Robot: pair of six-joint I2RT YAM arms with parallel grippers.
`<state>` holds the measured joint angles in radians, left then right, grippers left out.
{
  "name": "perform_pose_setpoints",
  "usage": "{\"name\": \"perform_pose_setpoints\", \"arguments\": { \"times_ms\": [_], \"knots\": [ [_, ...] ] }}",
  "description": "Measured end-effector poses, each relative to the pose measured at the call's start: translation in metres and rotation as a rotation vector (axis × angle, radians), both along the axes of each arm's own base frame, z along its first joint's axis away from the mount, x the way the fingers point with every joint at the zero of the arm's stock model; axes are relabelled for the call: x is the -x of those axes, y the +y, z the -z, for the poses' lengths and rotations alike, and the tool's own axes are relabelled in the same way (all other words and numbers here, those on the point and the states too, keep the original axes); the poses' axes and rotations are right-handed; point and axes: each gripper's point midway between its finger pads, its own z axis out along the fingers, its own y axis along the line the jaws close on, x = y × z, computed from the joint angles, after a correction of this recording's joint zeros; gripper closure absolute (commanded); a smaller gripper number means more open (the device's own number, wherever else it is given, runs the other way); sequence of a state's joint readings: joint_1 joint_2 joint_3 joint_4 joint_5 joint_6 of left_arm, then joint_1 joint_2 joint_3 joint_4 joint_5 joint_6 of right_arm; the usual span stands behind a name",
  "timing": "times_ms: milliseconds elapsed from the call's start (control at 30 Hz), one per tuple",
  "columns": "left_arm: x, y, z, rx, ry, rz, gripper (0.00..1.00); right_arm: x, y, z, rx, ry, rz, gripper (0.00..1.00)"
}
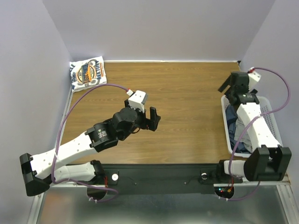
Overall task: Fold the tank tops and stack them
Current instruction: Grab the tank top from the pile
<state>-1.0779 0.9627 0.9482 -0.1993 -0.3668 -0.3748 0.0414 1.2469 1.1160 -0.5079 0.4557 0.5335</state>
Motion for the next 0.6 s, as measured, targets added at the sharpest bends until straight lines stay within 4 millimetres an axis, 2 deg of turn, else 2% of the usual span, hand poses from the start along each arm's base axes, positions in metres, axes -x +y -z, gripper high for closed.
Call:
{"name": "perform_pose_setpoints", "arguments": {
  "times_ms": [67, 167, 233, 333, 367, 500, 600],
  "knots": [
    [0.000, 0.000, 0.000, 0.002, 0.001, 0.002, 0.03, 0.002, -0.036, 0.022, -0.016, 0.061, 0.109, 0.00],
    [0.001, 0.001, -0.001, 0.005, 0.003, 0.011, 0.03, 0.005, -0.063, 0.047, -0.050, 0.115, 0.202, 0.00],
    [0.002, 0.002, -0.002, 0.005, 0.004, 0.017, 0.03, 0.017, -0.079, 0.063, -0.061, 0.148, 0.266, 0.00],
    [0.004, 0.004, -0.004, 0.008, 0.002, 0.030, 0.03, 0.044, -0.102, 0.082, -0.072, 0.179, 0.376, 0.00],
    [0.004, 0.004, -0.004, 0.009, 0.003, 0.034, 0.03, 0.049, -0.105, 0.085, -0.076, 0.182, 0.391, 0.00],
    [0.004, 0.005, 0.000, -0.009, 0.012, 0.055, 0.03, 0.091, -0.125, 0.094, -0.092, 0.178, 0.506, 0.00],
    [0.003, 0.003, 0.005, -0.024, 0.023, 0.072, 0.03, 0.109, -0.135, 0.095, -0.098, 0.161, 0.564, 0.01]
  ]
}}
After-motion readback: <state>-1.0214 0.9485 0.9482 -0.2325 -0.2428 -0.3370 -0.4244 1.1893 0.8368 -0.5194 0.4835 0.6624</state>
